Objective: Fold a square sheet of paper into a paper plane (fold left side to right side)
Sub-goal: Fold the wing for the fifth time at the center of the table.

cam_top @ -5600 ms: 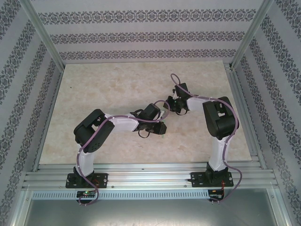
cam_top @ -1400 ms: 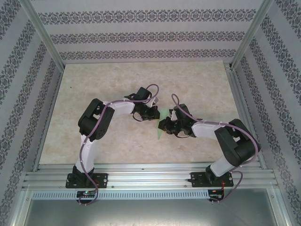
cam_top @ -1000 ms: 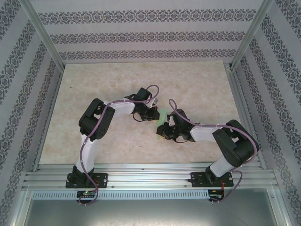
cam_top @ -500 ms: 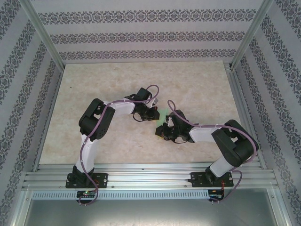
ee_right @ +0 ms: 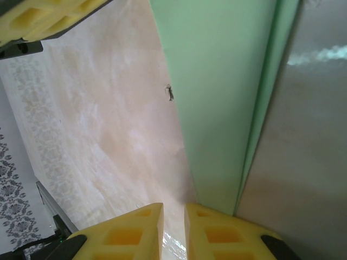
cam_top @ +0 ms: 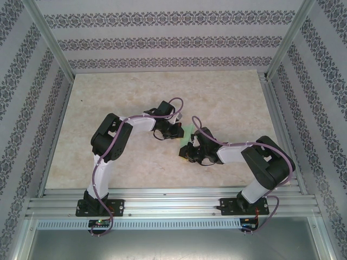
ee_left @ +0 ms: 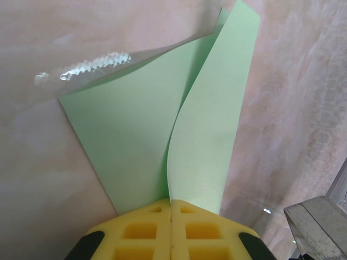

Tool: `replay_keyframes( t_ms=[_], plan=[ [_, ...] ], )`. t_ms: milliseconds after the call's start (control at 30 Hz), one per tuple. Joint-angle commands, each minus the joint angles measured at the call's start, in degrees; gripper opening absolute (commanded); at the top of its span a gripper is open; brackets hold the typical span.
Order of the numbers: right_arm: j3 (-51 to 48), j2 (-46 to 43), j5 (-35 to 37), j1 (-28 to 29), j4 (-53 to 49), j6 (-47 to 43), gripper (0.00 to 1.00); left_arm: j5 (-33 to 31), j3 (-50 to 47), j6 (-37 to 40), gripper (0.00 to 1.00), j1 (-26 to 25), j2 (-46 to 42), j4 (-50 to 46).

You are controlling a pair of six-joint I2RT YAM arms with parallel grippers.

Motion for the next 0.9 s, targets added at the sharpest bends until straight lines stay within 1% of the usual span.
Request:
replay_keyframes(
  t_ms=[0, 67, 300, 600, 700, 800, 867],
  plan=[
    [0.7, 1.2, 0.1, 1.3, -0.1, 0.9, 0.18, -2.2, 0.1, 1.1, 0.07, -0.1, 2.5, -0.7],
    [1.1, 1.5, 0.2, 1.6, -1.4, 0.7, 0.18, -2.5, 0.0, 1.0, 0.07, -0.1, 2.6, -0.7],
    [2.3, 1.6, 1.9, 3.9, -14.0, -2.3, 0.18, -3.2, -0.3, 1.1, 0.07, 0.0, 2.7, -0.7],
    [0.4, 0.1, -0.1, 8.8, -16.7, -0.9, 0.18, -3.4, -0.6, 1.3, 0.07, 0.1, 2.6, -0.7],
    [0.3, -2.4, -0.8, 8.9, -17.0, -0.5, 0.19, -3.6, -0.7, 1.6, 0.07, 0.1, 2.5, -1.0],
    [2.2, -5.1, -0.6, 8.3, -20.2, -2.3, 0.19, -3.8, -0.8, 1.9, 0.07, 0.1, 2.3, -1.3],
    [4.0, -6.9, -0.2, 6.9, -22.2, -3.8, 0.19, -3.7, -1.0, 1.9, 0.07, 0.1, 2.3, -1.2]
  ],
)
